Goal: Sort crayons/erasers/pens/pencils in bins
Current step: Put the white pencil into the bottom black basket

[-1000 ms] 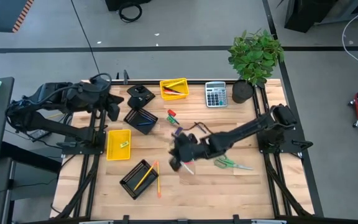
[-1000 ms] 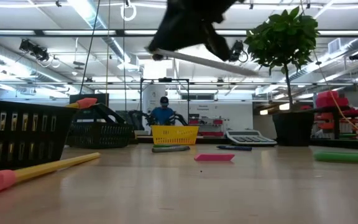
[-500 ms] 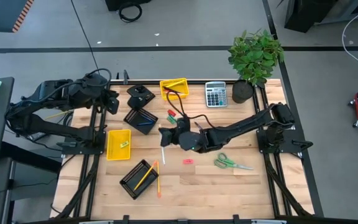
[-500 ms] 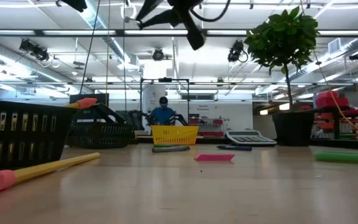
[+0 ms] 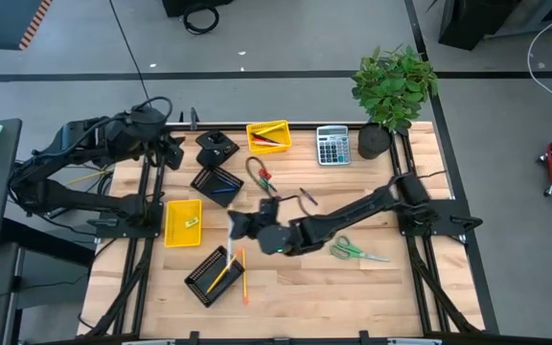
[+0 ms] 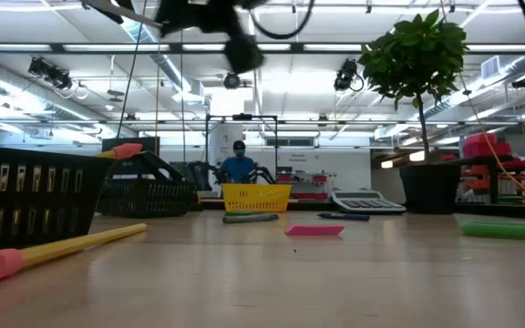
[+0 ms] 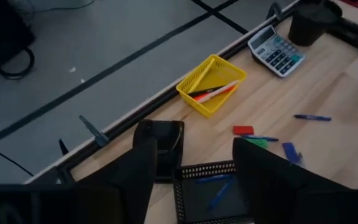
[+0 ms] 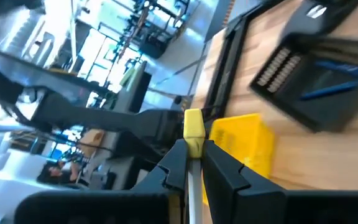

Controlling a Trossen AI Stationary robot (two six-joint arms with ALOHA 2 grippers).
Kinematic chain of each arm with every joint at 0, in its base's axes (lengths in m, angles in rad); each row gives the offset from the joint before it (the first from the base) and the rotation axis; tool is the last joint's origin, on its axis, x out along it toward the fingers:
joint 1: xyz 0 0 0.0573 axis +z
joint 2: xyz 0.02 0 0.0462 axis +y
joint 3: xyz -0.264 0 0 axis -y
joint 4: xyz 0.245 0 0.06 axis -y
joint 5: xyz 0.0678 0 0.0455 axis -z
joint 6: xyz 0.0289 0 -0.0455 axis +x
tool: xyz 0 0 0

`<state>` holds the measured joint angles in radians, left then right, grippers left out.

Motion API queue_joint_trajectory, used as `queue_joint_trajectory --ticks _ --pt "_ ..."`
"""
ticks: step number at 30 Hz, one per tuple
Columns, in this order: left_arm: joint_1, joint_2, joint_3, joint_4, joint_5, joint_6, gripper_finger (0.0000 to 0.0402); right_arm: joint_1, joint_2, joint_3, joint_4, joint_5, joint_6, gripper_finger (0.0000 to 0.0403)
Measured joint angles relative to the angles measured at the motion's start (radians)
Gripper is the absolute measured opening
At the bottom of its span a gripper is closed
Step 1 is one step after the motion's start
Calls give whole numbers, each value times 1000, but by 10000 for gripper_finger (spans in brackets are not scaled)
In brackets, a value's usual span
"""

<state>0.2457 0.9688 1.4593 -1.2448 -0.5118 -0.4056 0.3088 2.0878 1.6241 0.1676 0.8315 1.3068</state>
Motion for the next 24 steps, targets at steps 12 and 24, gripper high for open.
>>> queue_joint_trajectory --ticks 12,24 --pt "0 -42 0 -36 18 71 247 -39 214 385 -260 -87 103 44" --pt "0 -53 0 49 16 261 243 48 242 385 -369 -3 410 44"
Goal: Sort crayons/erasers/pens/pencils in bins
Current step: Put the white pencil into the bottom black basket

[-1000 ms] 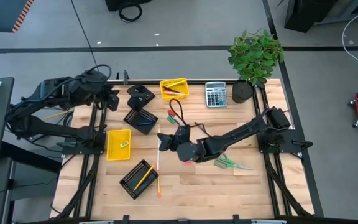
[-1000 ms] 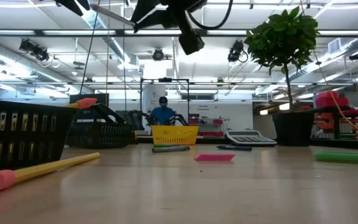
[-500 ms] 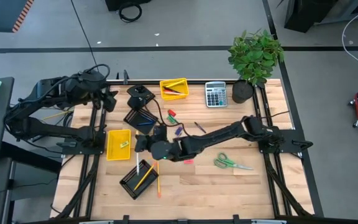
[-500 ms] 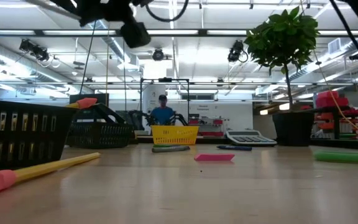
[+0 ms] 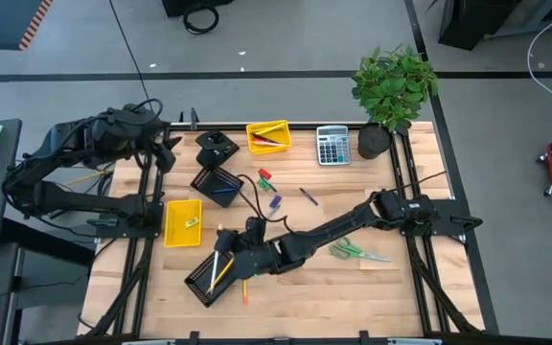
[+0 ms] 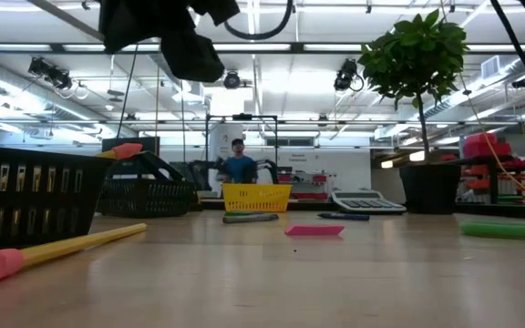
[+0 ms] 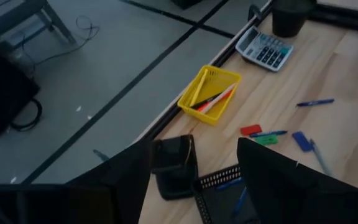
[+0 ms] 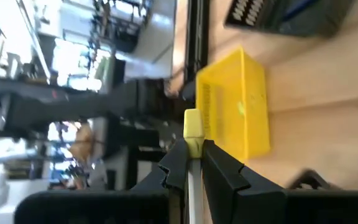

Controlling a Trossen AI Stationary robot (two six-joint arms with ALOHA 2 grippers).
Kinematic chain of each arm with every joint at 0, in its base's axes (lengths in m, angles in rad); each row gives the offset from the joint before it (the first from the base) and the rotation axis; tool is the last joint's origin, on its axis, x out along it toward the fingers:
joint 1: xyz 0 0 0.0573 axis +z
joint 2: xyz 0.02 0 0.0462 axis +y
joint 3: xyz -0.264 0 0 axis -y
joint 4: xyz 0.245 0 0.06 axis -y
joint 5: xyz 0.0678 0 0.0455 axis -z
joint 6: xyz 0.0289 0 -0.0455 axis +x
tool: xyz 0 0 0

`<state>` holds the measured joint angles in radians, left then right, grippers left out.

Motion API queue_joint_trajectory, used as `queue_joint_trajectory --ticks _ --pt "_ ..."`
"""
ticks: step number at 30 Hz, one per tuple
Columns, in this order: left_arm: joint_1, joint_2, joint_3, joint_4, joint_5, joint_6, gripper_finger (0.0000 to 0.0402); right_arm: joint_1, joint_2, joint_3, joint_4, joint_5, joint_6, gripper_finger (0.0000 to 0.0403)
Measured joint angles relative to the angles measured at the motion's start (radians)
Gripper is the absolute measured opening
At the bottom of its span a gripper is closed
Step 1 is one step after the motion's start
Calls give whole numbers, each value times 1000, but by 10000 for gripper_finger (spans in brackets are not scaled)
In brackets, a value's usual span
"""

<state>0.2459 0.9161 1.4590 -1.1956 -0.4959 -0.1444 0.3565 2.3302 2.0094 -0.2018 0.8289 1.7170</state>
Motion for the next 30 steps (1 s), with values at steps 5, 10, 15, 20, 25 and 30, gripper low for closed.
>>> queue_joint_trajectory --ticks 5,10,15,20,25,30 --pt "0 0 0 28 0 -2 235 16 -2 -10 -115 -13 37 44" --pt "0 0 0 10 30 -56 232 -3 3 -16 -224 31 107 44" --pt "0 0 0 -5 56 -105 232 -36 41 -16 -155 28 101 44" --pt "0 0 0 -17 56 -120 226 -39 63 -13 -118 8 97 44" --pt "0 0 0 -18 56 -154 219 -39 91 -16 -128 -15 117 44" --pt "0 0 0 -23 56 -151 218 -40 90 -16 -123 -23 108 44"
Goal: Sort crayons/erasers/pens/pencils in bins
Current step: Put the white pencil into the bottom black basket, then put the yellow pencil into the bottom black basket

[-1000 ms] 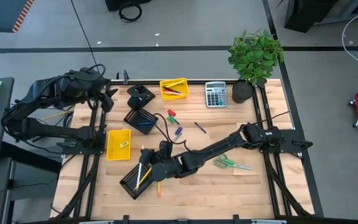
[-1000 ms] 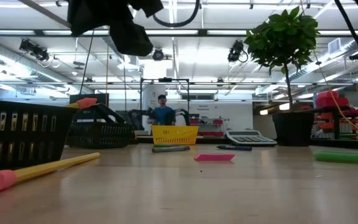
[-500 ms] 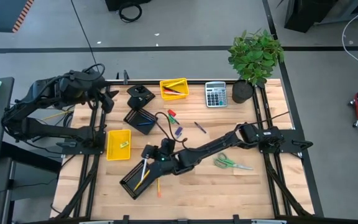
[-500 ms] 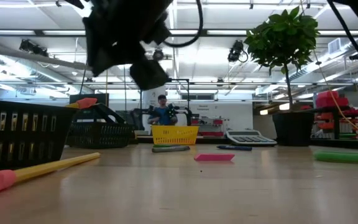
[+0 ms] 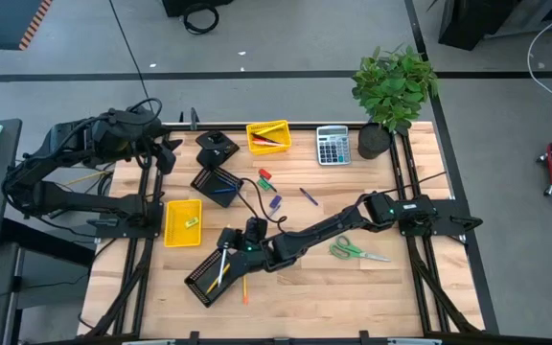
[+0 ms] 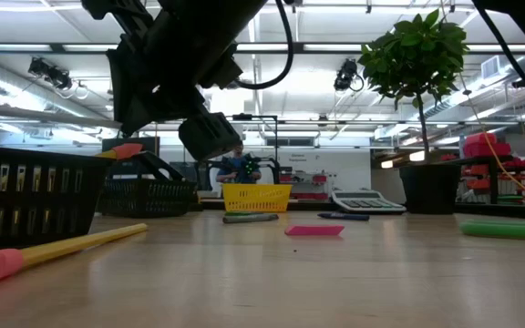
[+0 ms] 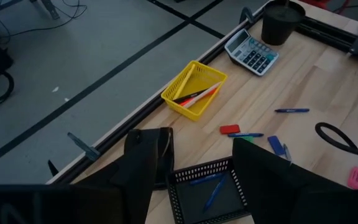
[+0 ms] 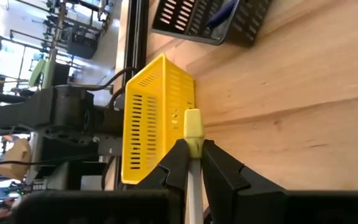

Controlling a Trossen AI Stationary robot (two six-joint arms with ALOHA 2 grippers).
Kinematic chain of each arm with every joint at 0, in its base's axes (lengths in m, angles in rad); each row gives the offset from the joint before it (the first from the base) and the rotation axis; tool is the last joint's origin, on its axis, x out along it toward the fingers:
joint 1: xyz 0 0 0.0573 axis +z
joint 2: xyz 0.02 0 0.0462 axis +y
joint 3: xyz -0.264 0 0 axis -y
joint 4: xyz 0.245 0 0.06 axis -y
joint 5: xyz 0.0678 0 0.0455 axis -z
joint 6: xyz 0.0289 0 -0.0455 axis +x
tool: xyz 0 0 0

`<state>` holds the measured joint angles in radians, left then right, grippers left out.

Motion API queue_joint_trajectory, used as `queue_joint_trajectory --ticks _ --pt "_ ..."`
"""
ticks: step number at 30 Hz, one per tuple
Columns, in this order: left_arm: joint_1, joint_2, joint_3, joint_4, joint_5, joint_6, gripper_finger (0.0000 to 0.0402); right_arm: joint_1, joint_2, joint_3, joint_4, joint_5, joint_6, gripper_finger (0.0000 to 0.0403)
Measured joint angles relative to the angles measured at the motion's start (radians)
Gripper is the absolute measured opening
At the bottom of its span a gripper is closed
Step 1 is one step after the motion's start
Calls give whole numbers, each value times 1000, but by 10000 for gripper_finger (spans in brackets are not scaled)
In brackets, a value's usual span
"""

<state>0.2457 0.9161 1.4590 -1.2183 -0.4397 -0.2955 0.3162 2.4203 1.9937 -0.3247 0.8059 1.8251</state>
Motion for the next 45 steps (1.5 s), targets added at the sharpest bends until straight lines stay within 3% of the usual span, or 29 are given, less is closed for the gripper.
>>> queue_joint_trajectory --ticks 26,41,45 --pt "0 -2 0 -112 0 -5 207 19 0 0 62 -16 -147 67" --pt "0 -3 0 -114 0 -5 201 21 -1 0 75 -300 -264 69" --pt "0 -3 0 -116 0 -5 199 21 -2 0 77 -329 -277 80"
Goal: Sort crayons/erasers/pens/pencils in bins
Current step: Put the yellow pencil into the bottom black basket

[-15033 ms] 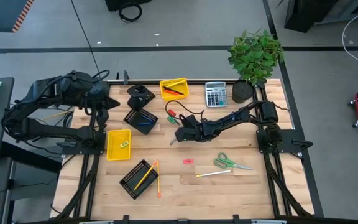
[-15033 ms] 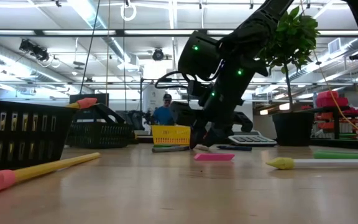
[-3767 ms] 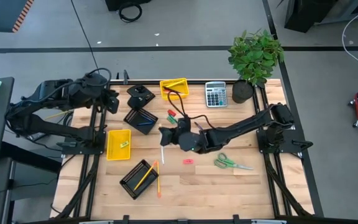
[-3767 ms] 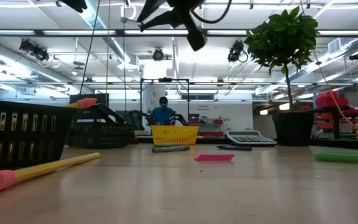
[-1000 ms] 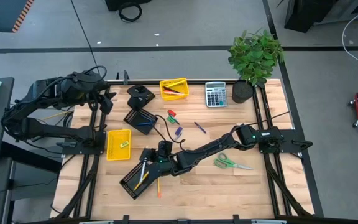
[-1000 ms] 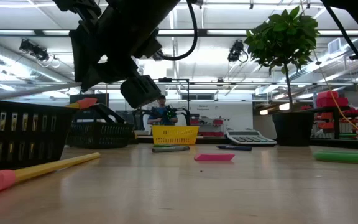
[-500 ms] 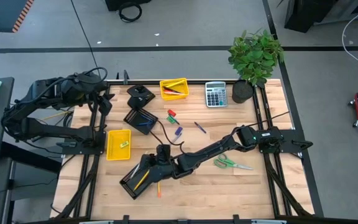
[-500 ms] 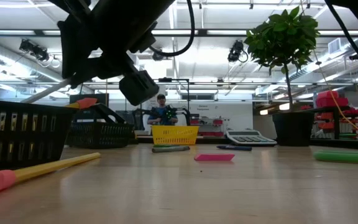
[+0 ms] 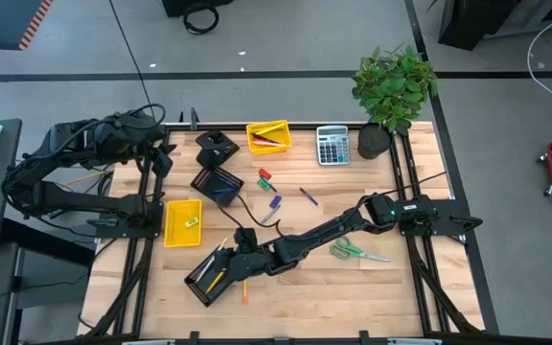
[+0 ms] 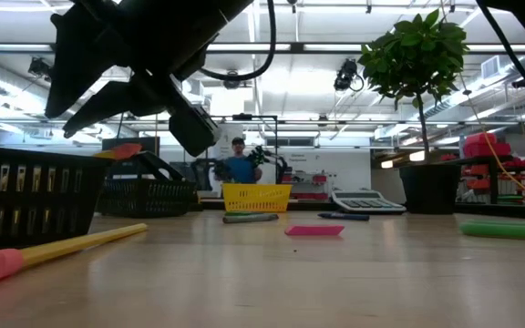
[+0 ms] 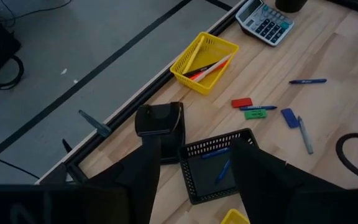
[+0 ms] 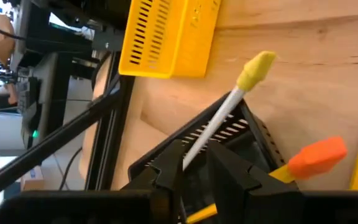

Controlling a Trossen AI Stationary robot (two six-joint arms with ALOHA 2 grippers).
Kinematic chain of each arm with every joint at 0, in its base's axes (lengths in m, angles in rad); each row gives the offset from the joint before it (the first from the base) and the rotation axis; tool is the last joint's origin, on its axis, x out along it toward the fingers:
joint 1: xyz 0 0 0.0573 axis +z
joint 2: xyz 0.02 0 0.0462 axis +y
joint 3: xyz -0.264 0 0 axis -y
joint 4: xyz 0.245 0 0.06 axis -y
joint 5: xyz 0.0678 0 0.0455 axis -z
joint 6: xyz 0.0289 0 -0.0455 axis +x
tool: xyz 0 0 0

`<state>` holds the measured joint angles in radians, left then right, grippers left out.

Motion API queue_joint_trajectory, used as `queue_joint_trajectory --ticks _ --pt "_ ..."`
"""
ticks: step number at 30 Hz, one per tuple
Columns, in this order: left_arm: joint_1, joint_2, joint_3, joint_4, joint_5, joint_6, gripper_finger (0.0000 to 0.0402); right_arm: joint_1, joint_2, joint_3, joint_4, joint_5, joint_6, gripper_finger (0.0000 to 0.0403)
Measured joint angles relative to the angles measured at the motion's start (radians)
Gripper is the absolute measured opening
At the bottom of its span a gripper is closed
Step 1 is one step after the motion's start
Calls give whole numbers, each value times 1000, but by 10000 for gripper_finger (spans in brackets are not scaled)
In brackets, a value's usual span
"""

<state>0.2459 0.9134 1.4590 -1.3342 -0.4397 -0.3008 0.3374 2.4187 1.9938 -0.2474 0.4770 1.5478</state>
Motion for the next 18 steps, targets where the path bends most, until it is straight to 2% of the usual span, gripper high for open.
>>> queue_joint_trajectory --ticks 5,11,15,18 --pt "0 -7 0 -28 0 0 203 -1 -20 16 2 1 -38 110" --pt "-2 -24 0 -58 16 5 197 -11 -44 76 2 0 -227 139" --pt "-2 -33 0 -137 76 14 190 -31 -68 122 -87 -23 -318 140" --pt "-2 -35 0 -188 86 -57 186 -63 -96 140 -214 -102 -343 137"
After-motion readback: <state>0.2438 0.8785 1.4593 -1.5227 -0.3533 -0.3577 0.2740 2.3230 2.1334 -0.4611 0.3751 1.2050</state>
